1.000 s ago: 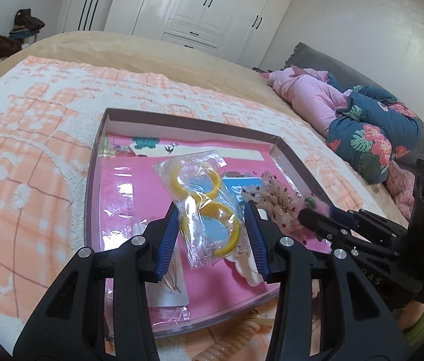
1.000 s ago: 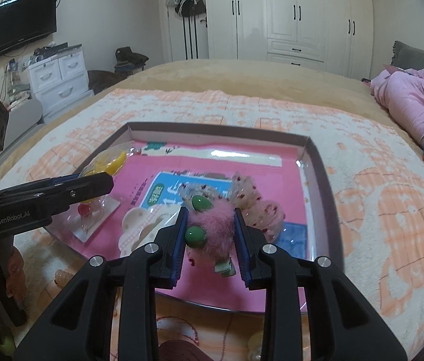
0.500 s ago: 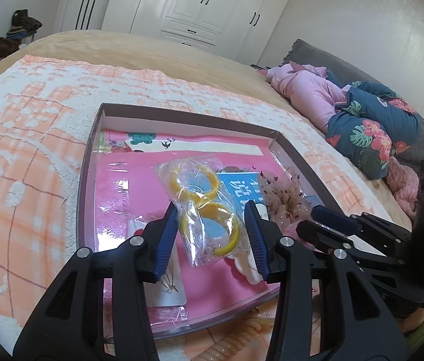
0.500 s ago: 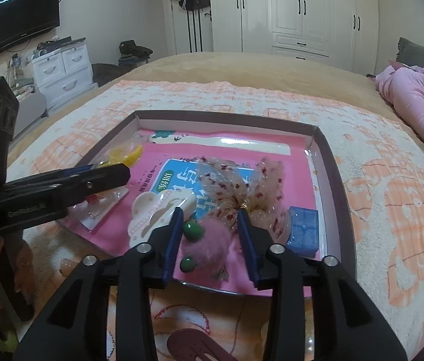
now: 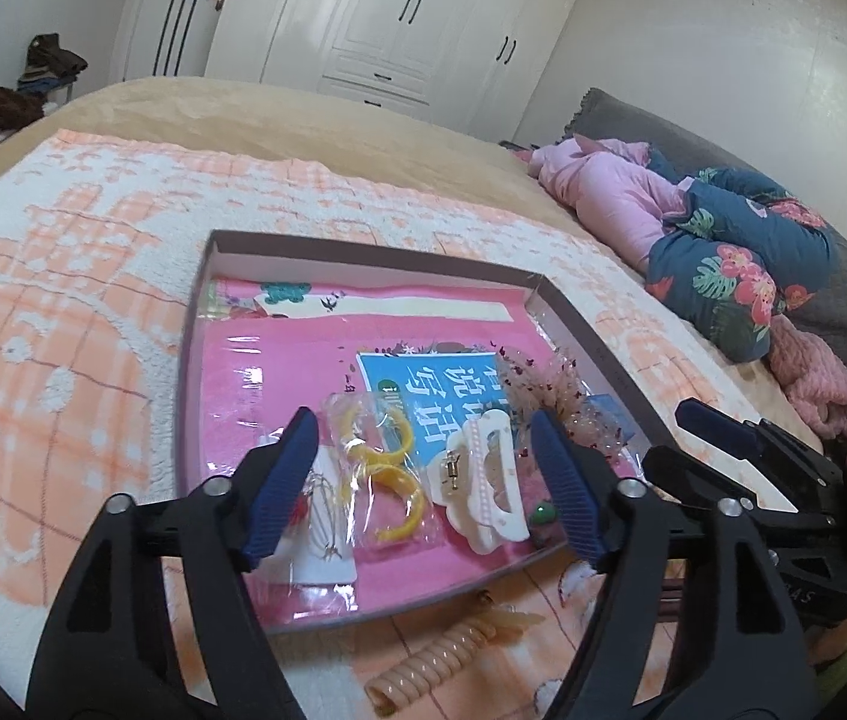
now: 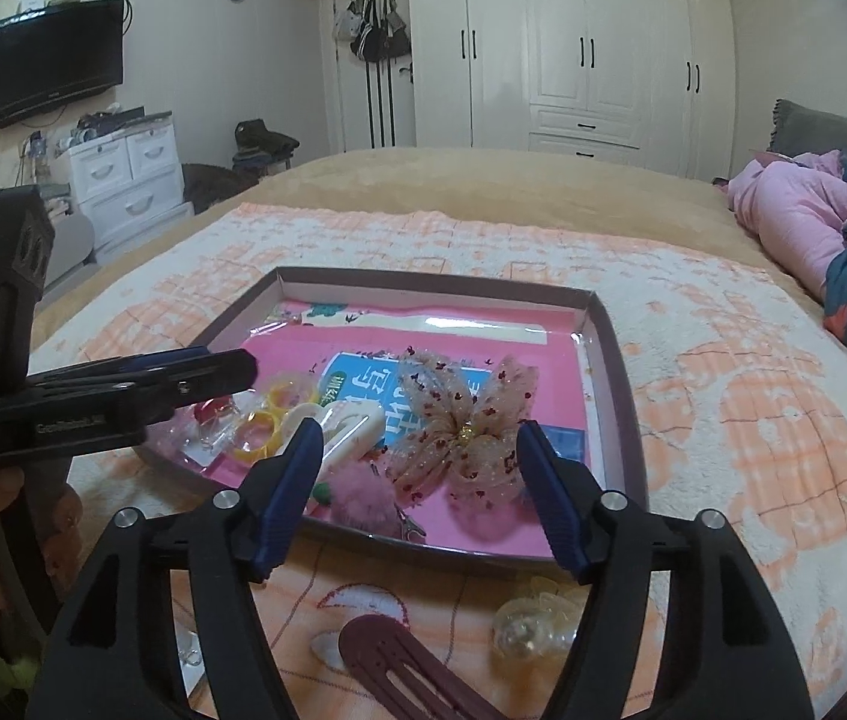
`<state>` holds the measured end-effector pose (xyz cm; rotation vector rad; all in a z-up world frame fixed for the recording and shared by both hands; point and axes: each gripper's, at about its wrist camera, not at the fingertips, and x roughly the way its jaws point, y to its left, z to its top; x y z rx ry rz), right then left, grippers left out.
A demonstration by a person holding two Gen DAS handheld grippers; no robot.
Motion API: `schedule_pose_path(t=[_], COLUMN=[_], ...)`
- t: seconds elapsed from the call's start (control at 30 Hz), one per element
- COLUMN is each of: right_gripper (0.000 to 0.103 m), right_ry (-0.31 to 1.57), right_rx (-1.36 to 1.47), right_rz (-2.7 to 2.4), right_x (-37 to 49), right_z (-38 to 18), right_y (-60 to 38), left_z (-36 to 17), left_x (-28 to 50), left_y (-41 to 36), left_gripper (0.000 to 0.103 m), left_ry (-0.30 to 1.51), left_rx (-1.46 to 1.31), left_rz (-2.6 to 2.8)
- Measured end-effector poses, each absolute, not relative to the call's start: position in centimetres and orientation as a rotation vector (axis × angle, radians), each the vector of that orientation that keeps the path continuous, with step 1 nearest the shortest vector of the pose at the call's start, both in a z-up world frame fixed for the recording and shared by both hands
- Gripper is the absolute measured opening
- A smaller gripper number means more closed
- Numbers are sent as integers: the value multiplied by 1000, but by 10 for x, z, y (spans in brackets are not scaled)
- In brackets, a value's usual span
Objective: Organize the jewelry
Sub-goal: 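Open both grippers and withdraw them back over the remaining jewelry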
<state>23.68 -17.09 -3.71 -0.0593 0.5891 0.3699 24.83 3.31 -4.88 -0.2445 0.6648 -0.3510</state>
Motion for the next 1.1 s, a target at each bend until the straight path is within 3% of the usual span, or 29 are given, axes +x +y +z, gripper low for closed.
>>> schedule_pose_path(t=[0.27,0.53,1.1], right_gripper=[75,84,86], right_ry=[545,505,429], right_rx=[-37,-26,-35], right_rz=[366,356,335], right_x=[224,214,185], right_z=[-24,-11,10], right_y=[-180,-186,-202], left_z=[-31,-15,20], left_x=[224,206,171], left_y=[40,44,36], left_gripper=[92,92,92], left_ry=[613,552,438], left_rx=[-245,-254,-172], left_rz=[-309,-260,-198])
